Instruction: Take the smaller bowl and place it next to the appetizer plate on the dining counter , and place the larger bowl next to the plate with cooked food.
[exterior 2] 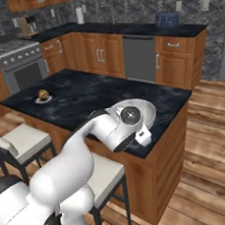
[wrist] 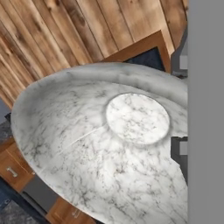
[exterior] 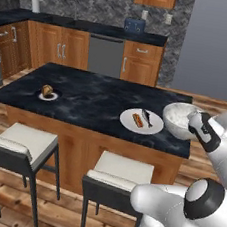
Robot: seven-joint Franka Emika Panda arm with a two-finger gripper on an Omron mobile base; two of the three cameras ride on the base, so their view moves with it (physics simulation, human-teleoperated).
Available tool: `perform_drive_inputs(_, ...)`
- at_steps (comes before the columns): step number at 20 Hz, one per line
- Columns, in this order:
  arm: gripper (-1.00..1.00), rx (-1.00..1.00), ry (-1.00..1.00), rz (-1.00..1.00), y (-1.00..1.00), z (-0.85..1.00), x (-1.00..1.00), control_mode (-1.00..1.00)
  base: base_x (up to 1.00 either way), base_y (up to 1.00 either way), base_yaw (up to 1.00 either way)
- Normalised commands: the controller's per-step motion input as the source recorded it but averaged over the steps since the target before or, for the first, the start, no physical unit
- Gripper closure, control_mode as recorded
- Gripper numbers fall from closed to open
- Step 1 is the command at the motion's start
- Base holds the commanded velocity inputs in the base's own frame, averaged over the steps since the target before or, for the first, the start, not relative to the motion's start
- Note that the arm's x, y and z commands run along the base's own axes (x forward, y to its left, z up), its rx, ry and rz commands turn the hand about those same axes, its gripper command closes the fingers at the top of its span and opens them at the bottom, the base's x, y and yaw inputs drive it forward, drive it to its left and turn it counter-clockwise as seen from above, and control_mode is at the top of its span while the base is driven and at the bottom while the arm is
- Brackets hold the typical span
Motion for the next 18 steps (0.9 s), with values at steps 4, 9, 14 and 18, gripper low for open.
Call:
perform_drive_inputs(4,1.0,0.0,0.0,0.0,-0.04,-0.41,0.53,-1.0,0.0,0.0,0.0)
perform_drive_inputs(9,1.0,0.0,0.0,-0.01,-0.25,-0.38,0.34,-1.0,0.0,0.0,0.0)
perform_drive_inputs(14,1.0,0.0,0.0,-0.02,-0.19,-0.31,0.4,-1.0,0.0,0.0,0.0)
perform_drive_inputs(18,1.0,0.0,0.0,-0.01,-0.12,-0.3,0.5,-1.0,0.0,0.0,0.0)
